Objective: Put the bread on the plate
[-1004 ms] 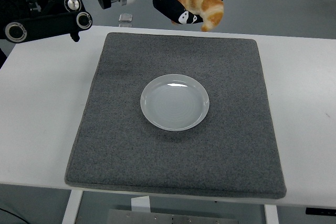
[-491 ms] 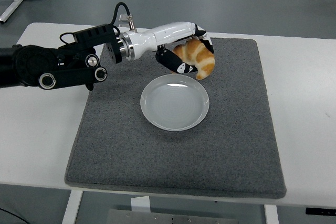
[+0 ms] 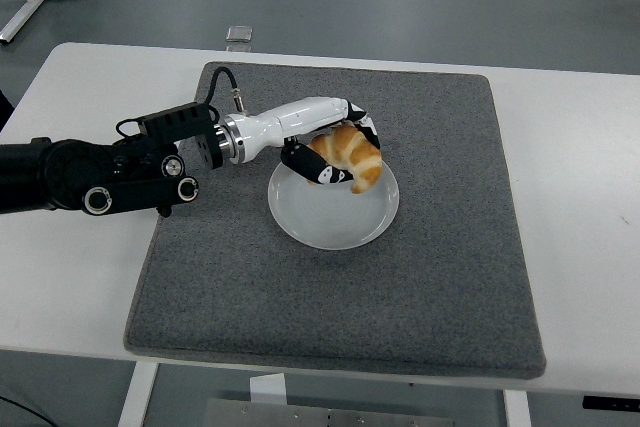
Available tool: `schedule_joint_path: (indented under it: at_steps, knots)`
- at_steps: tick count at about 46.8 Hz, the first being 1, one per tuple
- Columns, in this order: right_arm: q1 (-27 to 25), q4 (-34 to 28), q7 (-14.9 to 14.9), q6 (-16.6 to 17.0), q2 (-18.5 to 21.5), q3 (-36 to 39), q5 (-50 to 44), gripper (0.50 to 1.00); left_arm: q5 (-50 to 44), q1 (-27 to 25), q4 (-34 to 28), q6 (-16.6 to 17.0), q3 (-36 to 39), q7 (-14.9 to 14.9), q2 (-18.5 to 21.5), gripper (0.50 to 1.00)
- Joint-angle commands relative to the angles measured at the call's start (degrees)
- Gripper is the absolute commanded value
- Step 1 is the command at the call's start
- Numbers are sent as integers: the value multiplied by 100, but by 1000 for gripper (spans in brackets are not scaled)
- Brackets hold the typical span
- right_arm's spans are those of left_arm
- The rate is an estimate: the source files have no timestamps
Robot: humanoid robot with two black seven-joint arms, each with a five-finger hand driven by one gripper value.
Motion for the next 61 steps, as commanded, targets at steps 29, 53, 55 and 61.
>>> schedule_joint_path:
  at_steps: [29, 53, 55, 61]
  knots:
    - [0, 0, 0, -1, 0, 0, -7, 952, 0, 533, 312, 61, -8, -8, -9, 500]
    - [0, 0, 0, -9, 0, 0, -7, 952, -115, 744, 532, 61, -245, -43, -238, 500]
    - [0, 0, 0, -9, 0, -9, -7, 952, -115, 761, 540, 61, -254, -34, -238, 500]
    - [0, 0, 0, -9, 0, 0, -7, 952, -123, 796, 602, 61, -263, -34, -238, 510]
